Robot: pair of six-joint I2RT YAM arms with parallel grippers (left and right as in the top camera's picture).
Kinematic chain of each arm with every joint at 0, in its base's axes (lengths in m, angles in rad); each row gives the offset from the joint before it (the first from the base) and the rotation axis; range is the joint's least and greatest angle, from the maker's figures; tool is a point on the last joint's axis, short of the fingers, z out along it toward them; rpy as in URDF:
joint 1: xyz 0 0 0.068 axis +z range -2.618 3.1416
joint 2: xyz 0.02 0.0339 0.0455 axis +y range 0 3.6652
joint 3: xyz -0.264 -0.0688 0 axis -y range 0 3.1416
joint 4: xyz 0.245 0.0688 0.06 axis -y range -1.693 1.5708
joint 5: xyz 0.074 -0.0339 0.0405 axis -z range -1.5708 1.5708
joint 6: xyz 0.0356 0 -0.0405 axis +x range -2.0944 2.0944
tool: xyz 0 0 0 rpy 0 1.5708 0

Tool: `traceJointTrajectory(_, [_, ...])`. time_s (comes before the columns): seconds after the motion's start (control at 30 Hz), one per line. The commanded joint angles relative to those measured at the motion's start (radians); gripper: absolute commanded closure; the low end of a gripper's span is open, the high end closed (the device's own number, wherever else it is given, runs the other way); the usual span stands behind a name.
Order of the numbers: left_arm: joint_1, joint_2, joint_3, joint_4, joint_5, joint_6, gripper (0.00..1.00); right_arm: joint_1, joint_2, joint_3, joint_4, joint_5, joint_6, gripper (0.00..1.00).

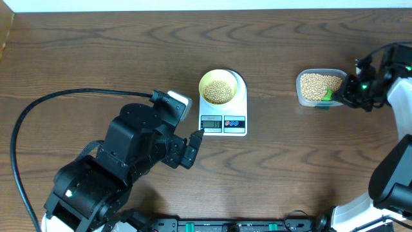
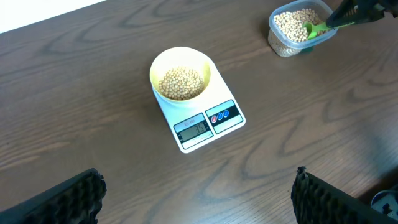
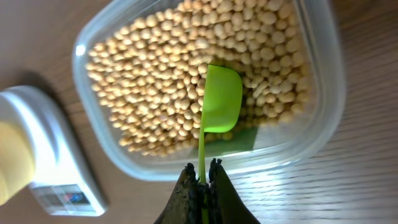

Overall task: Scoop item into bowl and weigh 50g on scale
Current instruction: 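Dip the scoop into the soybeans with the right gripper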

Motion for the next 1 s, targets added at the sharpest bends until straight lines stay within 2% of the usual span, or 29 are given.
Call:
traceJointTrajectory(0.0, [0.003, -0.002, 0.011, 0.001, -0.003, 0.000, 0.02, -0.030, -0.005, -0.008, -0.006, -0.195, -0.075, 0.99])
traceJointTrajectory(0.33, [0.003, -0.002, 0.011, 0.001, -0.003, -0.001, 0.02, -0.074, -0.004, -0.038, 0.029, -0.262, -0.113, 0.99])
traceJointTrajectory(0.97, [0.003, -0.002, 0.011, 0.001, -0.003, -0.001, 0.02, -0.120, -0.004, -0.159, 0.157, -0.431, -0.098, 0.99])
